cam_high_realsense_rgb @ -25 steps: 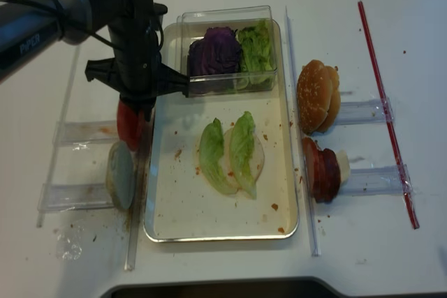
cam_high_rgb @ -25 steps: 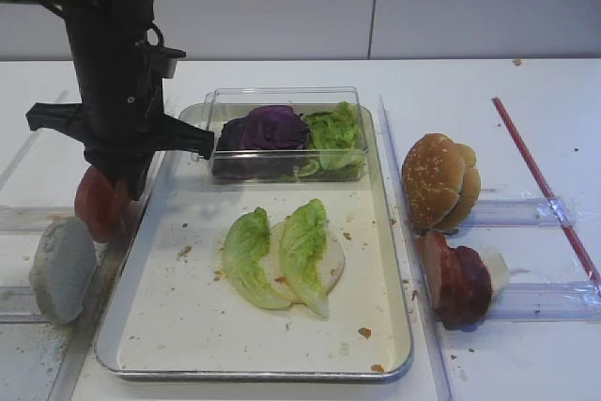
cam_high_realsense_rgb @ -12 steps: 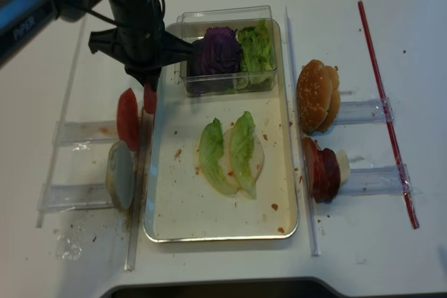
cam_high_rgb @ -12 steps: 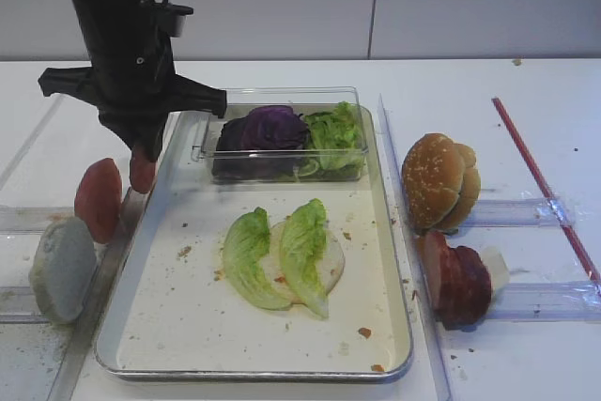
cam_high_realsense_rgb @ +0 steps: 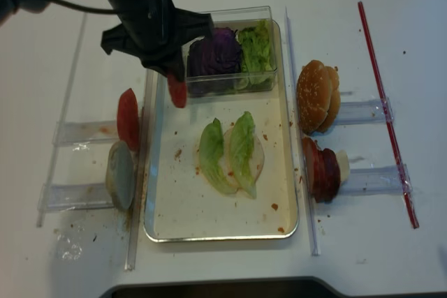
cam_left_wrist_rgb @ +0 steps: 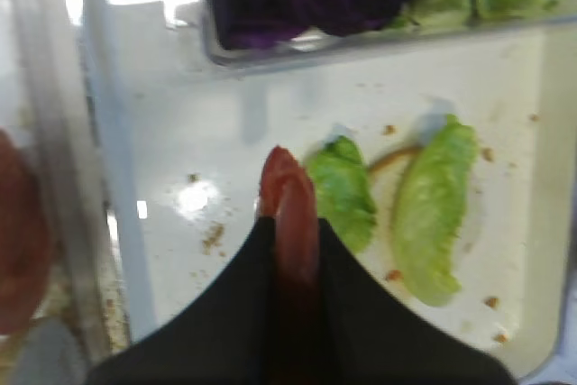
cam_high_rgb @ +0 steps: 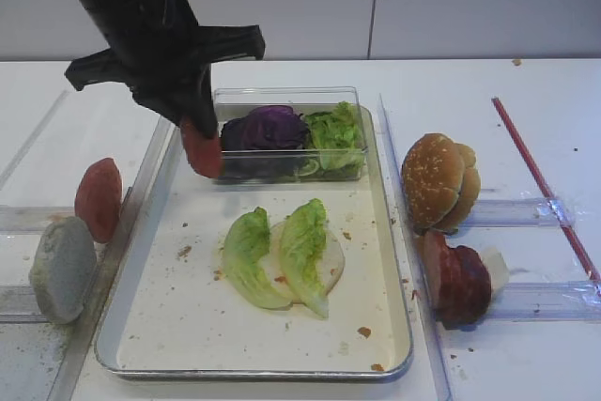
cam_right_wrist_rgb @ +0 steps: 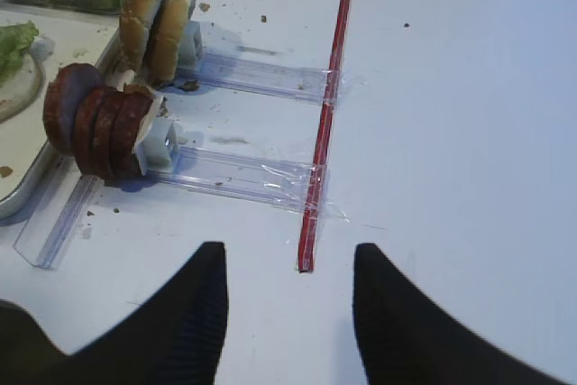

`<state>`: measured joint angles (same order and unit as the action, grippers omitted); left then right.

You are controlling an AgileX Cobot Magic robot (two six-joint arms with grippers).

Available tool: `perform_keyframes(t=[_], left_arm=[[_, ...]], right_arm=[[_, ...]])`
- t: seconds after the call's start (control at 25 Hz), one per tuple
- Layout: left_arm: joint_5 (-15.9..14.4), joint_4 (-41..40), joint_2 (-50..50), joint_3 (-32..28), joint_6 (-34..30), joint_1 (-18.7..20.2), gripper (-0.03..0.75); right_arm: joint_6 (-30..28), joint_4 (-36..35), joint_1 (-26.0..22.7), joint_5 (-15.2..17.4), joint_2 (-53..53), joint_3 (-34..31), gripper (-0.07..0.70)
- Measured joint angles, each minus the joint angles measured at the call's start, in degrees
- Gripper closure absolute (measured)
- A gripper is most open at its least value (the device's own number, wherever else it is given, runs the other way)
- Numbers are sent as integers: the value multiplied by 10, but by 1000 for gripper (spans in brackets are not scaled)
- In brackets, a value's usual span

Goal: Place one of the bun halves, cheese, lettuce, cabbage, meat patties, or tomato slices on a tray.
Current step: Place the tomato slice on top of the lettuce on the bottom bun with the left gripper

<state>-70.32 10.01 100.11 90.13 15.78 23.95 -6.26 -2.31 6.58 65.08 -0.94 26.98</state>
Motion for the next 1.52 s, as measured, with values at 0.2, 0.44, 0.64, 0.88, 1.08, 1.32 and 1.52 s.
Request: perform_keyframes(t=[0.2, 0.44, 0.64, 0.88, 1.08, 1.32, 1.52], left_arm=[[-1, 84, -4, 0, -44, 0, 664], [0, 131, -18, -58, -80, 6, 664], [2, 178, -30, -131, -117, 6, 664], [43, 300, -36, -210, -214, 6, 664], [106, 406, -36, -250, -307, 6, 664], [167, 508, -36, -291, -420, -6, 664], [176, 537, -36, -303, -439, -39, 664]], right_arm=[[0, 0, 0, 0, 0, 0, 258], [0, 0, 0, 0, 0, 0, 258], [0, 0, 0, 0, 0, 0, 258], [0, 0, 0, 0, 0, 0, 258], [0, 0, 0, 0, 0, 0, 258], [0, 0, 0, 0, 0, 0, 258], [0, 0, 0, 0, 0, 0, 258]])
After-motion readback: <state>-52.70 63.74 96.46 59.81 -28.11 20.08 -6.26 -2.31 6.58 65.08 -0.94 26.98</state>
